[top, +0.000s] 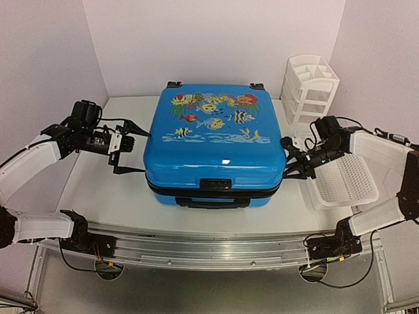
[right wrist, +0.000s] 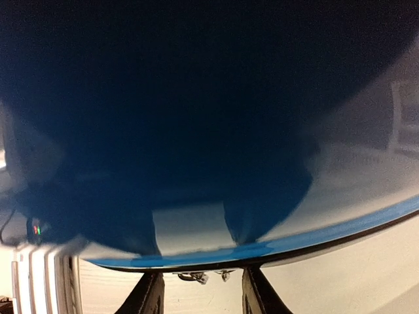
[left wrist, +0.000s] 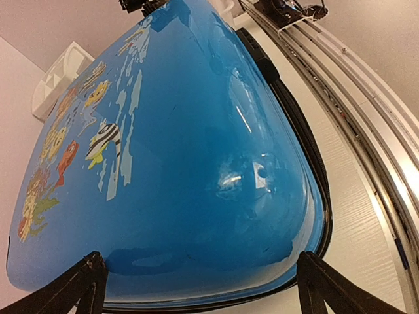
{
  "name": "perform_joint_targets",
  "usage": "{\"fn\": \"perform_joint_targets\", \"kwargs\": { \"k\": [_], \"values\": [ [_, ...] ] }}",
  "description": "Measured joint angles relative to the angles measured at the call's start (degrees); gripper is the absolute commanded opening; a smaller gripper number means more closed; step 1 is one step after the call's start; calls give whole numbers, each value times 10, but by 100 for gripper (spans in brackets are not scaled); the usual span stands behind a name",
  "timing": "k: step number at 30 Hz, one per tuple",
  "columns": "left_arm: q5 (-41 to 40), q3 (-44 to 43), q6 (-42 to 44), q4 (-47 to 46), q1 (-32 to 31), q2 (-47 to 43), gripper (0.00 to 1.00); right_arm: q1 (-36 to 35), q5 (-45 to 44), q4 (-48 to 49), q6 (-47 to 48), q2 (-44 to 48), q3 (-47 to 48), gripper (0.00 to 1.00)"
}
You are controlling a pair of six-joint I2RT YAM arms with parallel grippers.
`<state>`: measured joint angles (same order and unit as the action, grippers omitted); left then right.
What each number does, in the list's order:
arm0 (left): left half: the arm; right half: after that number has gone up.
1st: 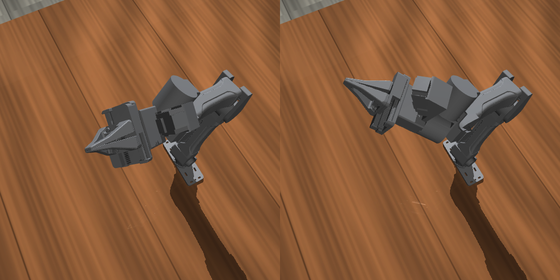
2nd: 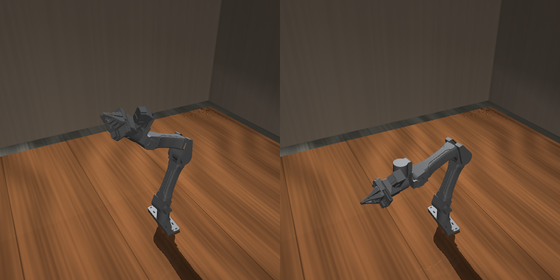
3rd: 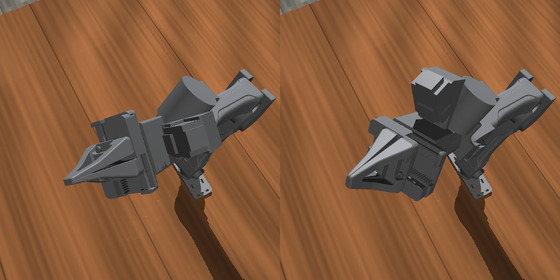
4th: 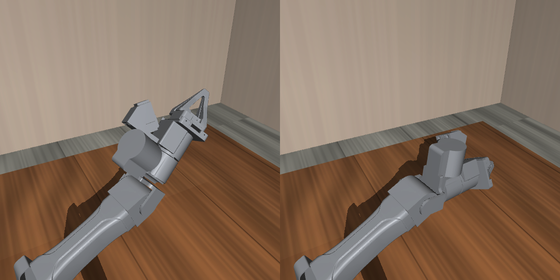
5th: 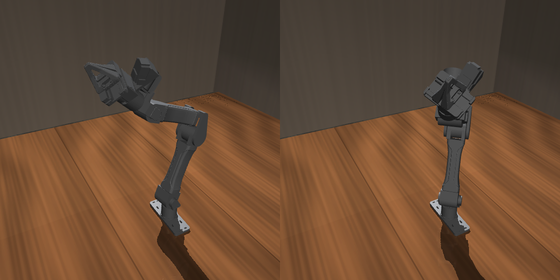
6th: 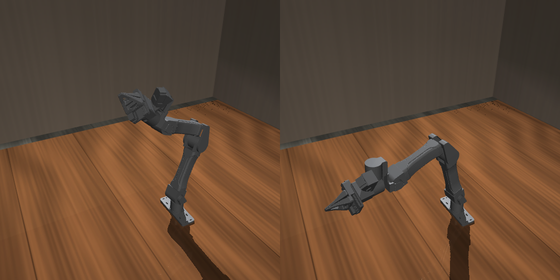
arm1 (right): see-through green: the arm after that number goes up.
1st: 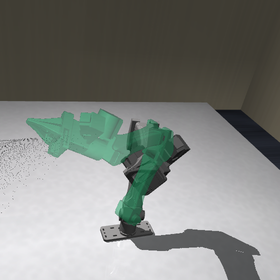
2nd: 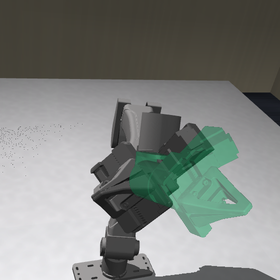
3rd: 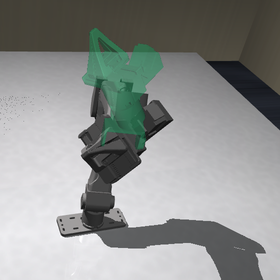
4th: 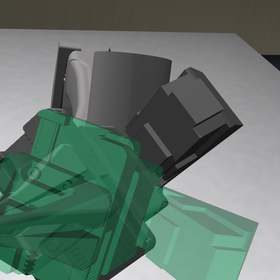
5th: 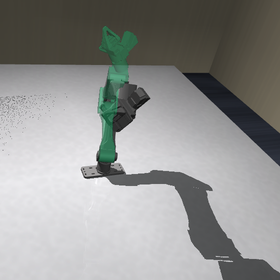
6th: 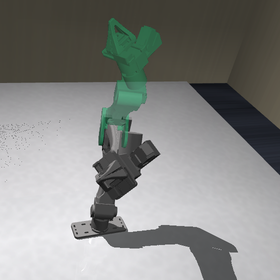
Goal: Open, take out, and arrange the luggage
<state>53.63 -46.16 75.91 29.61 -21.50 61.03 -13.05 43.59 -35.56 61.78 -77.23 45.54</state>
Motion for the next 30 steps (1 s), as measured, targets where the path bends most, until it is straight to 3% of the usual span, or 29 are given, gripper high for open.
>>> {"fn": "perform_joint_targets", "kwargs": {
  "k": [10, 19, 30],
  "values": [
    [-50, -22, 45, 26, 10, 12, 100, -42, 0, 65, -52, -46, 21, 37],
    [-93, -23, 36, 6, 13, 14, 100, -64, -24, 141, -123, -56, 19, 38],
    [-89, -13, 32, -16, 11, 8, 100, -98, -77, 213, -208, 52, -91, 38]
  ]
}}
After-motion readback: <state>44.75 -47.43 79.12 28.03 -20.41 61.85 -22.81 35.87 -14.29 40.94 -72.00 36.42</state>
